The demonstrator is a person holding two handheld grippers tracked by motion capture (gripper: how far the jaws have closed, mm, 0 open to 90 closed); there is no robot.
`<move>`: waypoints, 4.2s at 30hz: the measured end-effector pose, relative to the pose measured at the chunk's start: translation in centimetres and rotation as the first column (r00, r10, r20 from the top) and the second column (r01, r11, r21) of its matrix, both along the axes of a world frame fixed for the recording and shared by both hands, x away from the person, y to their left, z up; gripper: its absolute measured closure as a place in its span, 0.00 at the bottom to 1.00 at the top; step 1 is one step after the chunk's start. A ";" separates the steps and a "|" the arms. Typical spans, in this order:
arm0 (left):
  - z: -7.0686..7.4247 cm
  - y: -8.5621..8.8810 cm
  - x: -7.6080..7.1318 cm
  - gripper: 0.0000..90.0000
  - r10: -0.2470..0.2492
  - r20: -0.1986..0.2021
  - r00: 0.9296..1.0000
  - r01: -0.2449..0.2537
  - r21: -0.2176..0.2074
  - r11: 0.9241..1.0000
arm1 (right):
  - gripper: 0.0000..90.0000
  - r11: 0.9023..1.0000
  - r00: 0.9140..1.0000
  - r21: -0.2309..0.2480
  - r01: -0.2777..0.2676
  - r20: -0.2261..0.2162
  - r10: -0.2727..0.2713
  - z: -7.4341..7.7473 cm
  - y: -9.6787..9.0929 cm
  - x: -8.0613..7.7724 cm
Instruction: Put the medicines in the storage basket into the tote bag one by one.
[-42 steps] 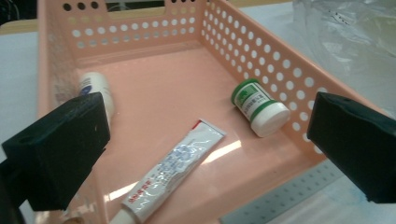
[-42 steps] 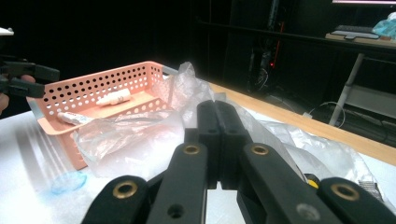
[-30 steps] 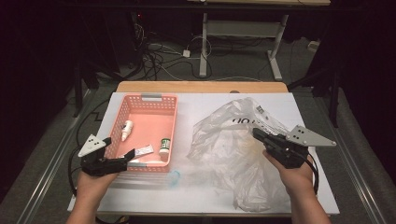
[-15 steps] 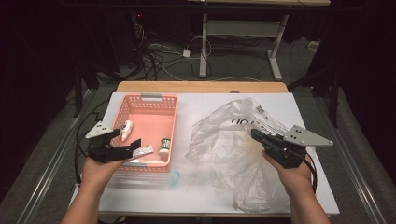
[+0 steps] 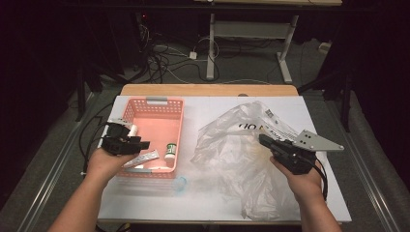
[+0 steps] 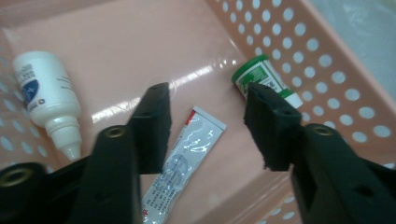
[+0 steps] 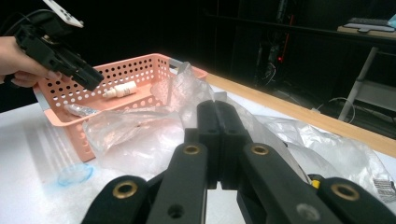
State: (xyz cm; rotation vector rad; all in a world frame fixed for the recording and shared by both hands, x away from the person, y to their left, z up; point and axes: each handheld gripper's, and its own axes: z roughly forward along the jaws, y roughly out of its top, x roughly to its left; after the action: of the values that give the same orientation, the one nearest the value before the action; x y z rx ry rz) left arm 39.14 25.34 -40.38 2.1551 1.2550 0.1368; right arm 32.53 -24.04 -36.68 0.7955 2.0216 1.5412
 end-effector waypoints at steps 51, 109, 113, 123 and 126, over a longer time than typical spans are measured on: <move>-1.7 -2.8 5.4 0.81 -0.005 -0.249 0.969 0.102 0.380 0.919 | 1.00 1.000 1.000 -0.007 -0.020 -0.008 0.020 -0.2 0.5 0.0; -2.2 -3.8 4.0 0.73 -0.071 -0.269 0.961 0.157 0.311 0.937 | 1.00 1.000 1.000 0.003 -0.013 0.003 0.013 0.1 0.1 -0.4; -1.8 -4.1 3.7 0.73 -0.077 -0.216 0.973 0.138 0.281 0.950 | 1.00 1.000 1.000 0.003 -0.011 0.007 0.011 0.2 0.1 -0.4; -0.9 -4.3 2.8 0.74 -0.092 -0.087 0.992 0.107 0.193 0.975 | 1.00 1.000 1.000 0.006 -0.010 0.007 0.009 0.2 0.0 -0.5; -0.7 -4.2 2.5 0.73 -0.090 -0.056 0.994 0.098 0.156 0.983 | 1.00 1.000 1.000 0.007 -0.011 0.009 0.011 0.2 0.0 -0.5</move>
State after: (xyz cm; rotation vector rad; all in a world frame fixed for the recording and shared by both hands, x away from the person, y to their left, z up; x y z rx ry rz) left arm 41.61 21.13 -41.13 2.3629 1.2016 0.1500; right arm 32.07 -23.99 -36.50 0.7800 2.0187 1.5567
